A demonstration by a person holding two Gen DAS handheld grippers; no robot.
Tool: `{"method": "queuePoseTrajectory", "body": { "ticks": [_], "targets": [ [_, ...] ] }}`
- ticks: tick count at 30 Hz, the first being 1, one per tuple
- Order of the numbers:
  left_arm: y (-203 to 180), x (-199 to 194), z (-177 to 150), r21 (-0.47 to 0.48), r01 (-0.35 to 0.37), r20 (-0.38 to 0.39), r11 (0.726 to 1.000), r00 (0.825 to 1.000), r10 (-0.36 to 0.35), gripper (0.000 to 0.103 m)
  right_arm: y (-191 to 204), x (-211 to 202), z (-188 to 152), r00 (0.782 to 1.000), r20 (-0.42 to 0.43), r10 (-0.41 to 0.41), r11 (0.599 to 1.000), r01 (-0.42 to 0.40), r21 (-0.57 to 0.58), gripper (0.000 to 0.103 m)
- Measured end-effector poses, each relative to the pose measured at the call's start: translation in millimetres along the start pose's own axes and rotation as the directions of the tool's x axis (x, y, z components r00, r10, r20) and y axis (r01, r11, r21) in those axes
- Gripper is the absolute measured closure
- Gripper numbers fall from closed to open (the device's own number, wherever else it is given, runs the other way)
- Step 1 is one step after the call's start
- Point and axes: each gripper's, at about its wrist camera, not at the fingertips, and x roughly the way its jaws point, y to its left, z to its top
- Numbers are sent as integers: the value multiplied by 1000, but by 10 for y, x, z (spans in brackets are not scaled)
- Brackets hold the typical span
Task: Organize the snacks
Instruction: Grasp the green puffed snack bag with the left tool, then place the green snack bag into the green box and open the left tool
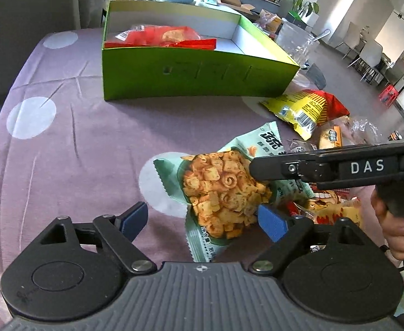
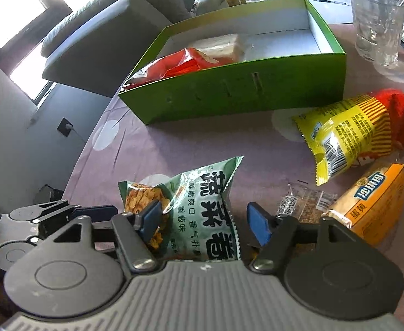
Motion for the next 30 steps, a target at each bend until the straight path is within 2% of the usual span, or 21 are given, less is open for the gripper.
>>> {"method": "queuePoseTrajectory", "body": {
  "ticks": [8,10,12,14,17,21,30],
  "targets": [
    [-36,40,6,3,4,-13,1000,1000,-4,19,-10,-6,-20,1000,7,5,1000,-5,-5,22],
    [-53,56,5,9,12,-17,1000,1000,-12,22,-15,-9,-26,1000,7,11,1000,-11,-5,23],
    [-72,73,2,13,44,-25,999,999,-44,33,-30,-13,-28,1000,6,21,1000,-21,0,25],
    [-96,87,2,20,77,-24,997,997,-77,39,-40,-16,-30,999,5,41,999,-41,8,29],
    [-172,86,15,53,59,-14,997,998,-58,39,14,-30,-47,999,13,36,999,-36,-16,31],
    [-227,22,77,73,46,18,996,999,-47,39,80,-84,-19,999,46,26,999,-24,-28,31],
    [-408,-240,563,151,14,144,988,989,-36,39,103,-380,279,981,187,44,999,-38,-36,31]
  ]
}}
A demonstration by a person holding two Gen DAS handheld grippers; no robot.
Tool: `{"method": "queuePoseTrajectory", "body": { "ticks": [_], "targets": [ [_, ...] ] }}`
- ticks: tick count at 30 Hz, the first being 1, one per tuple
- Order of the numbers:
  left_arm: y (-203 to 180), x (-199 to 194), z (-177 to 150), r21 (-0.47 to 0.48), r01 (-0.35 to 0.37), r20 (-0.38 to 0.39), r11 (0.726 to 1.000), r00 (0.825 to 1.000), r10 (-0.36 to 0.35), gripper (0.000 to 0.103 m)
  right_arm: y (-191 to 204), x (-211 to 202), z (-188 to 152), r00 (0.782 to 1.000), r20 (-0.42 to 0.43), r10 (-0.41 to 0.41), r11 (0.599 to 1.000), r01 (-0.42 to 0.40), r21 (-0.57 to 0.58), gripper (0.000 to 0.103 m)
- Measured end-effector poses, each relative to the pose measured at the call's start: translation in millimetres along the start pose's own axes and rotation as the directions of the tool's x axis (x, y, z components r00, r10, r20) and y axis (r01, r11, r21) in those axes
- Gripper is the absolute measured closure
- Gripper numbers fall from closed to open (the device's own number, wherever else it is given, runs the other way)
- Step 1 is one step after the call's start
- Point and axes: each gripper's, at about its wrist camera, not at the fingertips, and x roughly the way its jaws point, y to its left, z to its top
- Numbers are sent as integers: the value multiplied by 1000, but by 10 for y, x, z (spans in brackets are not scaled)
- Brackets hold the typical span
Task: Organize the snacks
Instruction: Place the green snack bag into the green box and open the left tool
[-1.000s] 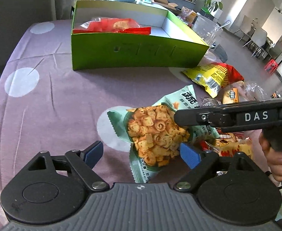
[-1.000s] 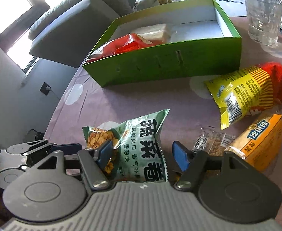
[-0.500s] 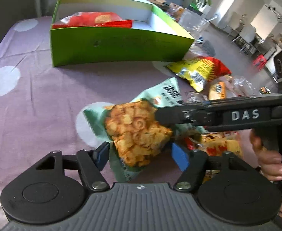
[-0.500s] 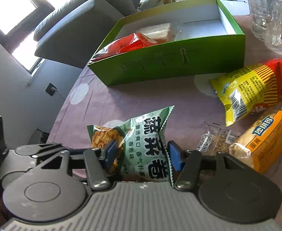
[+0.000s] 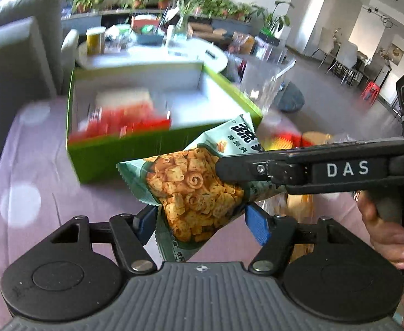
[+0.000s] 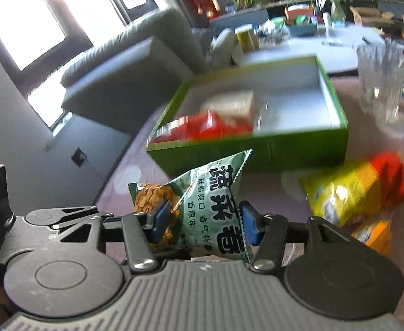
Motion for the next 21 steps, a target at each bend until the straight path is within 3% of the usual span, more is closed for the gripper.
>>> {"method": "queuePoseTrajectory", "body": {
  "ticks": [10,21],
  "targets": [
    [-24,356,775,21,24,40,999,999,-25,39,-265,-8,596,989,133,-67,995,56,81,31],
    [-22,869,1016,33,19,-12,999,1000,-18,39,-650,239,869,984,147,-97,986,75,150,31]
  ]
}}
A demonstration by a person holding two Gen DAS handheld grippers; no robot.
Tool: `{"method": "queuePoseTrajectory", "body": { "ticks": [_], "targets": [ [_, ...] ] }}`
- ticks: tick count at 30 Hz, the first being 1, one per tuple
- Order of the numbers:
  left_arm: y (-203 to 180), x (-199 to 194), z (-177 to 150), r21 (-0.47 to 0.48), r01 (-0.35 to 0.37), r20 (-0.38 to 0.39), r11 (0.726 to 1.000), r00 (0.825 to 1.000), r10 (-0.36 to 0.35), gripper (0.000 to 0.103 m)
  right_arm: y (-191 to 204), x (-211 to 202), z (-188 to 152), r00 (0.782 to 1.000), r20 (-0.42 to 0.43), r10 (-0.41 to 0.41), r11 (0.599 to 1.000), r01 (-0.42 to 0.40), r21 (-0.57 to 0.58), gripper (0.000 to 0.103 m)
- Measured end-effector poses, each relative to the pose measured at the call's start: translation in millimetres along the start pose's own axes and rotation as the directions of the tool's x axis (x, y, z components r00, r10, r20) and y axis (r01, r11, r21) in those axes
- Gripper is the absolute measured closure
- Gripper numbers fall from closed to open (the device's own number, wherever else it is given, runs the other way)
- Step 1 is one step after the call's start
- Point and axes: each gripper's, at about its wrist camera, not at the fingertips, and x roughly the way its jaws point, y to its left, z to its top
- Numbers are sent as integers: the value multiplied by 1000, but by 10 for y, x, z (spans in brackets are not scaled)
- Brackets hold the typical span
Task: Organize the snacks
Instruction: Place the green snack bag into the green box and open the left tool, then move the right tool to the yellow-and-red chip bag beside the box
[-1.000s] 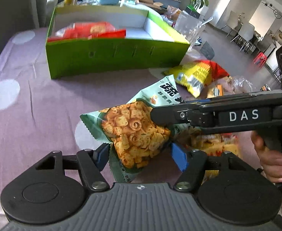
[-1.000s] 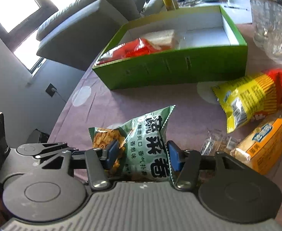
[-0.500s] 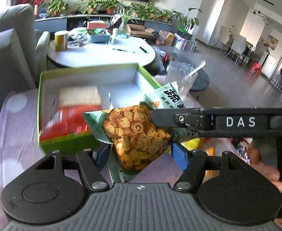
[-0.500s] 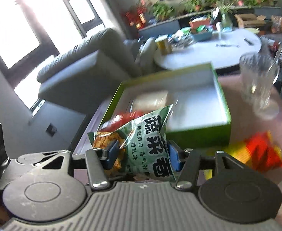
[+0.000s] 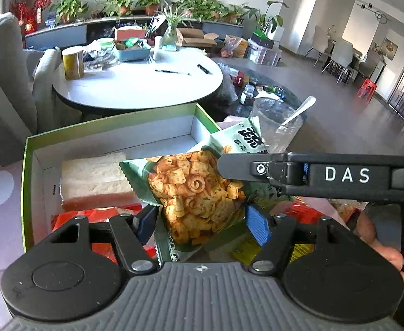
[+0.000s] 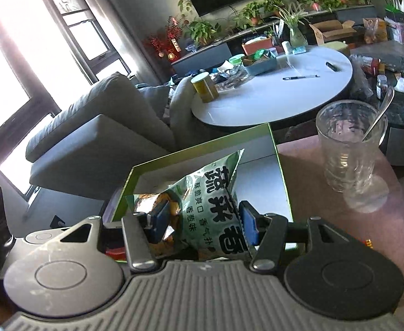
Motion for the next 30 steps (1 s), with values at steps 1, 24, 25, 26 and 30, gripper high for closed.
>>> {"method": "queuePoseTrajectory", "body": {
  "ticks": [1,24,25,26,30],
  "targets": [
    [12,52,2,-2,0,-7,1000,1000,0,39,-32,42,4,1000,-3,1,1000,-1,6,31],
    [147,-274,-268,-3,-69,32,998,997,69,30,-168,-296,-257,1000,14,7,1000,-7,-1,31],
    [159,-308,-295,-5,-71,34,997,997,71,30,-151,-311,-281,1000,11,10,1000,-10,-6,31],
    [168,-336,-317,-7,-75,36,997,996,76,30,-127,-324,-298,1000,9,11,1000,-11,-12,31],
    [235,-533,-428,-27,-108,63,994,992,109,30,-65,-367,-352,1000,0,13,999,-13,-39,29]
  ]
}}
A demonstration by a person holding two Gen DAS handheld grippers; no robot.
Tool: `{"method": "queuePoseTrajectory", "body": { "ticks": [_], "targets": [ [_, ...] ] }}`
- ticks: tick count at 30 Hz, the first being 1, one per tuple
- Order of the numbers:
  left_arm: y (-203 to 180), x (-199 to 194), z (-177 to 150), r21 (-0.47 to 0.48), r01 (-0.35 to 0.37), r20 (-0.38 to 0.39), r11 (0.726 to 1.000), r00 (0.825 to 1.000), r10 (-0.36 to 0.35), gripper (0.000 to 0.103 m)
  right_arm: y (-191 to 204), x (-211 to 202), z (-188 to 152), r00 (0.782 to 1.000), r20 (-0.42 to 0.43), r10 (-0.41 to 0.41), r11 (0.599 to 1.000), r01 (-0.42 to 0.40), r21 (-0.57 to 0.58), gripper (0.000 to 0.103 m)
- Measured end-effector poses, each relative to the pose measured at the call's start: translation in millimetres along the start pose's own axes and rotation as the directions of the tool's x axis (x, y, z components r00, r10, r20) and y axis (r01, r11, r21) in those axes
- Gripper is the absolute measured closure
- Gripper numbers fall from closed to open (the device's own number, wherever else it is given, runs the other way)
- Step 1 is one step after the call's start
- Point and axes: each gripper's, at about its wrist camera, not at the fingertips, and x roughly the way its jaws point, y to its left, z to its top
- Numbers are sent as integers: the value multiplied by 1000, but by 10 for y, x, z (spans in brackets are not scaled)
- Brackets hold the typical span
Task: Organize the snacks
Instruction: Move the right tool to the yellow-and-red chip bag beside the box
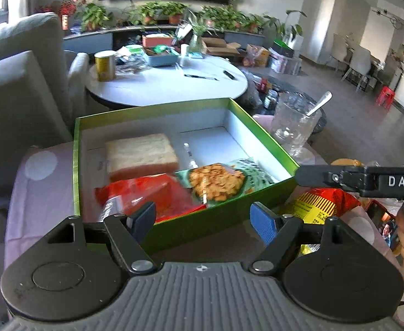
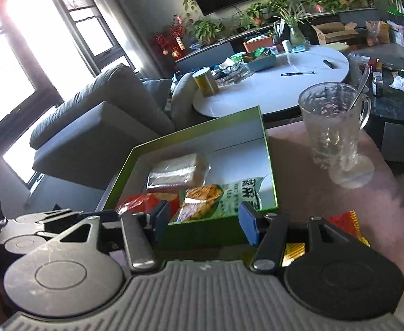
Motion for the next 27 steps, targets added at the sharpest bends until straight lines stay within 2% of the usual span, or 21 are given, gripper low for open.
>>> {"method": "queuePoseTrajectory", "body": {
  "ticks": [8,13,17,20,23,27],
  "targets": [
    [109,-439,-318,-25,-30,37,999,999,31,25,85,-74,-198,999,-44,13,999,-14,-32,29],
    [194,-593,-571,-30,-45,18,999,999,45,25,209,-62,-342,997,-78,13,996,-20,-83,27],
    [267,-608,-728,-57,-58,-7,997,998,58,24,236,-78,-399,997,-76,-27,993,17,-118,27],
    [273,-575,-814,-74,-47,-26,996,999,46,24,93,-196,-359,998,-60,-31,997,27,-77,27],
    [211,-517,-875,-69,-26,-39,997,999,23,24,-90,-361,-327,998,-47,-41,999,39,-30,27],
    [46,-409,-920,-45,17,-62,999,998,-20,24,-228,-541,-426,994,-51,-96,995,93,-42,27]
  ]
}}
